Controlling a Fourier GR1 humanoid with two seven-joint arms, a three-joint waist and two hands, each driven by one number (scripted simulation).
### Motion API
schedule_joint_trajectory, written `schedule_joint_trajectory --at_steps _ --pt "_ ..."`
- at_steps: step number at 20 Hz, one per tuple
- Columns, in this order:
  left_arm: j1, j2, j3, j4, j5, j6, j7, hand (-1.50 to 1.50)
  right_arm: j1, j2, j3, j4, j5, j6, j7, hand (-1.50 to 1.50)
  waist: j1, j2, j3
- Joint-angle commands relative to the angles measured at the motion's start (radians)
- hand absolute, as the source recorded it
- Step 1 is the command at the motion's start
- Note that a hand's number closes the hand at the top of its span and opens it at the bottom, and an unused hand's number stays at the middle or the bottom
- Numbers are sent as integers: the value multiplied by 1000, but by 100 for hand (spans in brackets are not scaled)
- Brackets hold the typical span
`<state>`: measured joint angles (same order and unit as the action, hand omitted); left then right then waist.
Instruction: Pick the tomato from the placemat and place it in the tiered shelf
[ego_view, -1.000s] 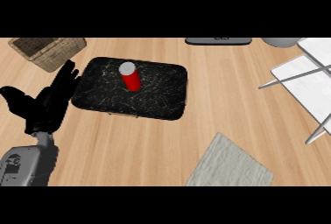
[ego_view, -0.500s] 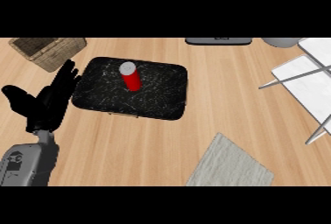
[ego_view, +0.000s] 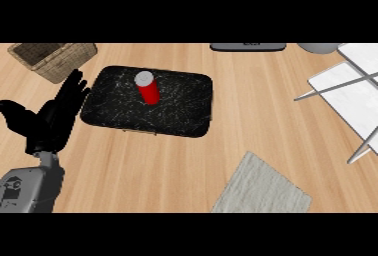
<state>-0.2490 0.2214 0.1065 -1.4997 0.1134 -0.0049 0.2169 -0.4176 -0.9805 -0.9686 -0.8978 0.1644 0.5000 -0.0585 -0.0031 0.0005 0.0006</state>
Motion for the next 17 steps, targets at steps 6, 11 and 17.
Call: schedule_joint_trajectory --at_steps 6,11,17 --pt "-32 26 23 -25 30 -21 60 0 158 -264 -156 351 -102 261 -222 -150 -7 -1 2" --pt "20 13 36 1 19 -16 -12 0 265 -339 -163 420 -101 405 -398 -150 -12 0 3" --pt "17 -3 10 -63 5 13 56 0 402 -290 -128 358 -74 380 -604 -150 -22 -5 5"
